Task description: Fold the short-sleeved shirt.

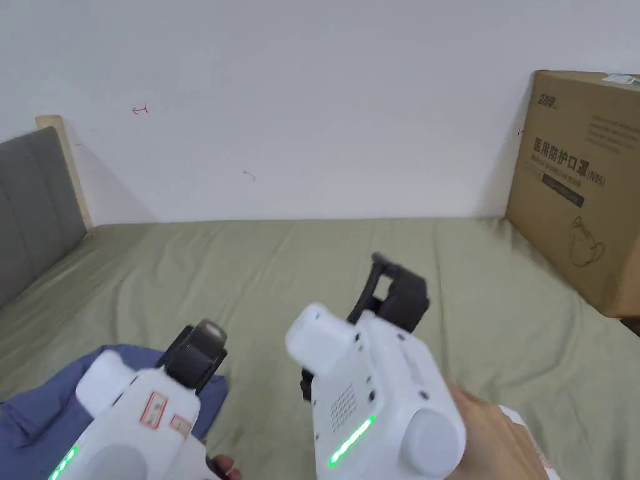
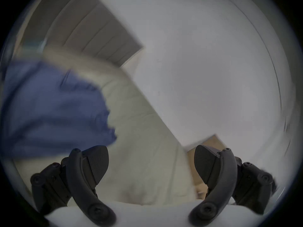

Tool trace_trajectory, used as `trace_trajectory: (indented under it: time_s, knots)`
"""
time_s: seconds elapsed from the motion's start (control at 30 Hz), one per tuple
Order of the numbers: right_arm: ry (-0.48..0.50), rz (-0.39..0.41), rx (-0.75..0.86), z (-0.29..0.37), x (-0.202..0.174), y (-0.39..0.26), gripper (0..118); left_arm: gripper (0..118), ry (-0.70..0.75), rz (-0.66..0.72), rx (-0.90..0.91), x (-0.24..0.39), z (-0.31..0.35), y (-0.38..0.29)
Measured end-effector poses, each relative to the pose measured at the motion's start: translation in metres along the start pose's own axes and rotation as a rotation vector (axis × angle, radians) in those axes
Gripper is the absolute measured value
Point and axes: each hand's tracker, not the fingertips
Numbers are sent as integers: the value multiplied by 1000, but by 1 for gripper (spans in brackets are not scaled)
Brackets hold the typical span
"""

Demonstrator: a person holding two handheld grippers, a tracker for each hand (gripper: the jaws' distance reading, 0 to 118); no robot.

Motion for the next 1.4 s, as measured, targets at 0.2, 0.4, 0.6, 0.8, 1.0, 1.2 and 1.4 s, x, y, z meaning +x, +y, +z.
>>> trace_trajectory:
  time_s: [0.2, 0.4, 0.6, 0.8, 1.0, 1.2, 1.4]
  knots:
    - [53, -989, -96, -7, 86, -38, 118, 109, -107, -849, 63, 104, 17, 13]
    - [-128, -666, -119, 13, 60, -69, 118, 109, -95, -851, 88, 99, 24, -17]
    - [-114, -716, -54, 19, 65, -51, 118, 109, -20, -716, 11, 90, 18, -3]
    - [-84, -852, -181, 13, 70, -61, 118, 80, -16, -731, 94, 83, 28, -1]
    - [-84, -797, -281, 4, 64, -75, 1, 0, -80, -793, 71, 83, 29, -7]
    - [-93, -857, -222, 5, 71, -72, 1, 0, -80, -772, 50, 84, 25, -6]
    - [-61, -827, -195, 5, 74, -63, 1, 0, -68, -750, 47, 79, 26, 2]
